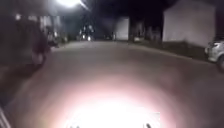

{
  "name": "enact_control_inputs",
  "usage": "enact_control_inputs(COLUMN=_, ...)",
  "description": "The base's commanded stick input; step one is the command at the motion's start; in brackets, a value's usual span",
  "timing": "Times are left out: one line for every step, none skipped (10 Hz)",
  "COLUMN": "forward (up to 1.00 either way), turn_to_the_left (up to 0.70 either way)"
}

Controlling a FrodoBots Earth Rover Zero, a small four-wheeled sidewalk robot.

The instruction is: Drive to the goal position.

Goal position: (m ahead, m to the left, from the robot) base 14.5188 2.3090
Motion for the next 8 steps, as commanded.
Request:
enact_control_inputs(forward=0.85, turn_to_the_left=0.0)
enact_control_inputs(forward=0.85, turn_to_the_left=0.0)
enact_control_inputs(forward=0.85, turn_to_the_left=0.0)
enact_control_inputs(forward=0.85, turn_to_the_left=0.0)
enact_control_inputs(forward=0.85, turn_to_the_left=0.0)
enact_control_inputs(forward=0.85, turn_to_the_left=0.0)
enact_control_inputs(forward=0.85, turn_to_the_left=0.0)
enact_control_inputs(forward=0.85, turn_to_the_left=0.0)
